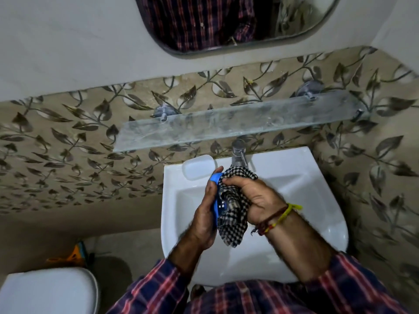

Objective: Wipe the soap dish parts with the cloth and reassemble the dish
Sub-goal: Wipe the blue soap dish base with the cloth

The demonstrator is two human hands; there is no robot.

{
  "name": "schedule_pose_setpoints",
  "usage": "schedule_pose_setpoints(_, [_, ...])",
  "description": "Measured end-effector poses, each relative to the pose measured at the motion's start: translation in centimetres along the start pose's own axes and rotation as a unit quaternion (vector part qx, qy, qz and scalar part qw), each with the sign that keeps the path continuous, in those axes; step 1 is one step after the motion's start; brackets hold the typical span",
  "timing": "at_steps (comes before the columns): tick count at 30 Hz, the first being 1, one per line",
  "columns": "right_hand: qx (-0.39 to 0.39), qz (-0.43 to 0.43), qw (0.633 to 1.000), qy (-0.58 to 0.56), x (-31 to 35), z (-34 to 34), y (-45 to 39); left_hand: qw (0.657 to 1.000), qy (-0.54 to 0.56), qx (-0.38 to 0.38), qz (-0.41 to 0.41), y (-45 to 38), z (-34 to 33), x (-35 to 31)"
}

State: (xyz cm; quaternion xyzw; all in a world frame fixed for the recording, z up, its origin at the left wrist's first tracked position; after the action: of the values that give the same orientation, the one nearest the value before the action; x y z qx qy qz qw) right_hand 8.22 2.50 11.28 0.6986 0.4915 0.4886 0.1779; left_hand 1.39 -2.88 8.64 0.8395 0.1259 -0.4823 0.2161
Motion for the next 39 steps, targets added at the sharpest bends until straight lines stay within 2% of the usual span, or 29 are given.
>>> schedule_pose_setpoints(2, [0.012, -0.011, 1.0, 0.016, -0.4, -0.3, -0.4, 1.0, -0.003, 0.005, -0.001, -0.1, 0.3, -0.3])
schedule_pose_setpoints(7, [0.036, 0.051, 0.994, 0.084, -0.1, -1.1, -0.7, 0.999, 0.042, 0.009, 0.0, -1.0, 1.1, -1.7])
schedule_pose_setpoints(14, [0.004, 0.089, 0.991, 0.095, 1.0, -1.6, -0.9, 0.998, 0.065, 0.016, 0.001, -1.6, 1.0, -2.5])
schedule_pose_setpoints(30, [0.046, 0.103, 0.982, 0.15, -0.5, -1.6, 0.4, 0.996, 0.077, 0.053, 0.004, -2.4, 1.1, -1.9])
schedule_pose_setpoints(34, [0.037, 0.107, 0.981, 0.156, -0.7, -1.4, 0.6, 0.996, 0.074, 0.045, 0.006, -2.7, 1.4, -1.9])
schedule_pose_setpoints(39, [0.066, 0.11, 0.976, 0.179, -0.9, -1.8, 0.6, 0.997, 0.07, 0.03, -0.006, -3.4, 1.7, -2.5])
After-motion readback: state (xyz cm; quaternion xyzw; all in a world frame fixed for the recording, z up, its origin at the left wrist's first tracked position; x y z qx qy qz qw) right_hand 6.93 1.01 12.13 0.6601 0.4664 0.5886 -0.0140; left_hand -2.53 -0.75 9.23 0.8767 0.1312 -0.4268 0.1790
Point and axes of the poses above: each hand's wrist, its own y-axis away from the middle knuckle, its own z-axis out of the back of the hand, x = y × z, the point moved 8 cm from there along -y, towards the middle knuckle, and after that the axes turned 4 degrees about -z, right-handed, at the moved point
